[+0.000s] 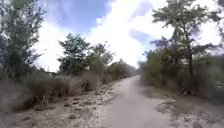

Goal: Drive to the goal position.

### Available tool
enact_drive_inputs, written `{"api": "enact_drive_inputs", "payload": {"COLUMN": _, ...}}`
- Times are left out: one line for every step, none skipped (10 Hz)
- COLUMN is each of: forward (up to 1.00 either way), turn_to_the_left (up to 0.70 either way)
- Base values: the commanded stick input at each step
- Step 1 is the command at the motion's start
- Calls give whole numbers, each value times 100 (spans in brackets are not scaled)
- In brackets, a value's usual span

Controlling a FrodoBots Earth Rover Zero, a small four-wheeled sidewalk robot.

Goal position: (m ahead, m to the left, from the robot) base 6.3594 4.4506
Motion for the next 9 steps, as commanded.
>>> {"api": "enact_drive_inputs", "payload": {"forward": 45, "turn_to_the_left": 0}}
{"api": "enact_drive_inputs", "payload": {"forward": 45, "turn_to_the_left": 0}}
{"api": "enact_drive_inputs", "payload": {"forward": 45, "turn_to_the_left": 0}}
{"api": "enact_drive_inputs", "payload": {"forward": 45, "turn_to_the_left": 0}}
{"api": "enact_drive_inputs", "payload": {"forward": 45, "turn_to_the_left": 0}}
{"api": "enact_drive_inputs", "payload": {"forward": 45, "turn_to_the_left": 0}}
{"api": "enact_drive_inputs", "payload": {"forward": 45, "turn_to_the_left": 0}}
{"api": "enact_drive_inputs", "payload": {"forward": 45, "turn_to_the_left": 0}}
{"api": "enact_drive_inputs", "payload": {"forward": 45, "turn_to_the_left": -22}}
